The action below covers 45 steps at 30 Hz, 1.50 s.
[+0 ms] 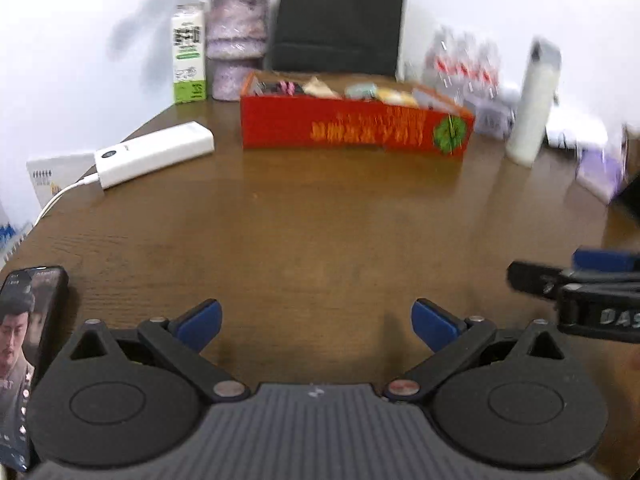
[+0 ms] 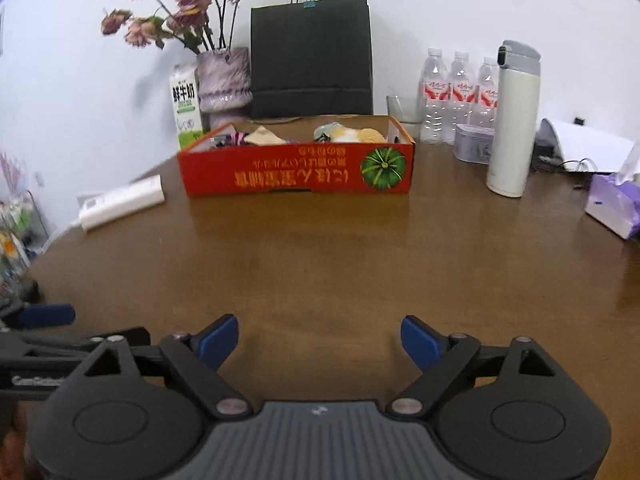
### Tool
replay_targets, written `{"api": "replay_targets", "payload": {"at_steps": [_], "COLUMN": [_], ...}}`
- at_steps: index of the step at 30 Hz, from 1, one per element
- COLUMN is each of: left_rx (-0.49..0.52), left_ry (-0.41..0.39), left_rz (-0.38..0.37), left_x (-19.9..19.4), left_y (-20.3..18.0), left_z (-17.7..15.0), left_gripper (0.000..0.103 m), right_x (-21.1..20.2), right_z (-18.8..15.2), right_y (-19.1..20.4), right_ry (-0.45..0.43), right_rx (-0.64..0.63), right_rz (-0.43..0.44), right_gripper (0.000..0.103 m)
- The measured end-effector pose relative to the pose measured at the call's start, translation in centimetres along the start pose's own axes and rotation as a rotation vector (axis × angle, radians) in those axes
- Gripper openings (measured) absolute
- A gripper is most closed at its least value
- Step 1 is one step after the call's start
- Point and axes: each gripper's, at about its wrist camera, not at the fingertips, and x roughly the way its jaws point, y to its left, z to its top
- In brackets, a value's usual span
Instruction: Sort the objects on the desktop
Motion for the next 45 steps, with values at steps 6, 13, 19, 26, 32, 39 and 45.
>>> {"api": "replay_targets", "payload": {"at_steps": [6,13,19,26,32,39,45], "left_rx": [0.006,0.003,0.019,0.036,0.025,0.028,0.026], "left_ry": [0.01,0.006,0.014,0.001,-0.002,-0.001,-0.001], "left_rz": [0.02,0.045,0.024,0.003,0.011,0.009,0.009], "left_x": [0.3,1.1,1.9,3.2,3.8,4.1,4.1], "left_y": [0.3,0.4,0.5,0.4,0.4,0.5,0.5], "left_z": [-0.9,-0.7,0.1,0.8,1.3,1.6,1.6], "left_gripper": [0.103,0.103,0.103,0.103,0.103,0.103,0.103], "right_x": [0.4,1.8,2.6,4.3,5.1,5.8,5.8], "right_z": [-1.3,-1.4,-1.1,0.1,0.6,1.0,1.1], "right_y": [1.3,1.1,0.8,0.2,-0.3,-0.4,-0.3], "right_ry": [0.027,0.082,0.076,0.066,0.069,0.069,0.069], "right_rx": [-0.023,0.0,-0.032,0.029,0.015,0.01,0.017], "right_rz": [-0.022,0.0,-0.016,-0.093,-0.068,-0.062,-0.073], "right_gripper": [0.095,0.103,0.103,0.103,0.103,0.103,0.103]}}
